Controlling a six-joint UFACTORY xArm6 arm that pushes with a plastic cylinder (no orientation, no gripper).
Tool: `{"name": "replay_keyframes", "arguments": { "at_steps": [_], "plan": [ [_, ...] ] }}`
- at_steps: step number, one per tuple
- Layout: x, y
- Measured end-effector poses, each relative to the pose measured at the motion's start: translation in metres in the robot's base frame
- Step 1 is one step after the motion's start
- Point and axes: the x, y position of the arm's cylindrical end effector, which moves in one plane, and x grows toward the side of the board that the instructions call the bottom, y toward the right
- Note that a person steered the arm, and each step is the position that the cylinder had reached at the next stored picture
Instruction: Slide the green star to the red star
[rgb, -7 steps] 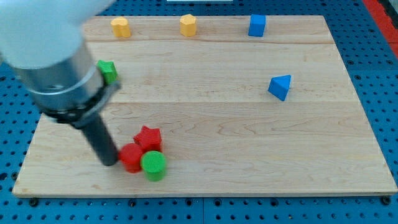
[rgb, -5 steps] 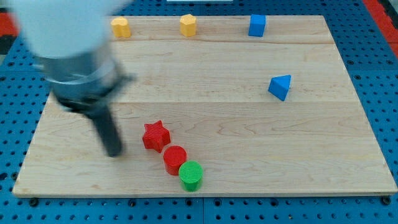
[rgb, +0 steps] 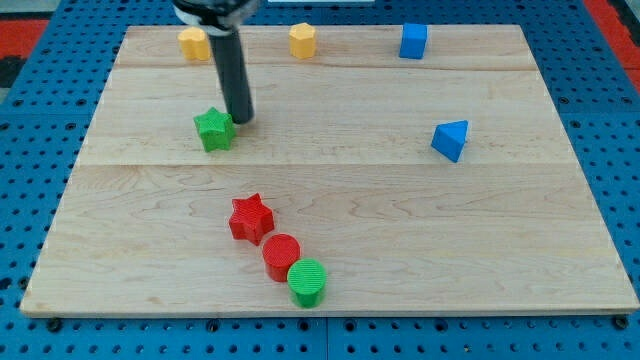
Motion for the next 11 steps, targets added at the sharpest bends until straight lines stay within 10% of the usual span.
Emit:
{"name": "replay_keyframes", "arguments": {
  "at_steps": [1, 3, 6, 8, 11],
  "plan": [
    [0.042, 0.008],
    [-0.023, -0.052],
    [0.114, -0.093],
    [0.060, -0.136],
    [0.087, -0.007]
  ]
}}
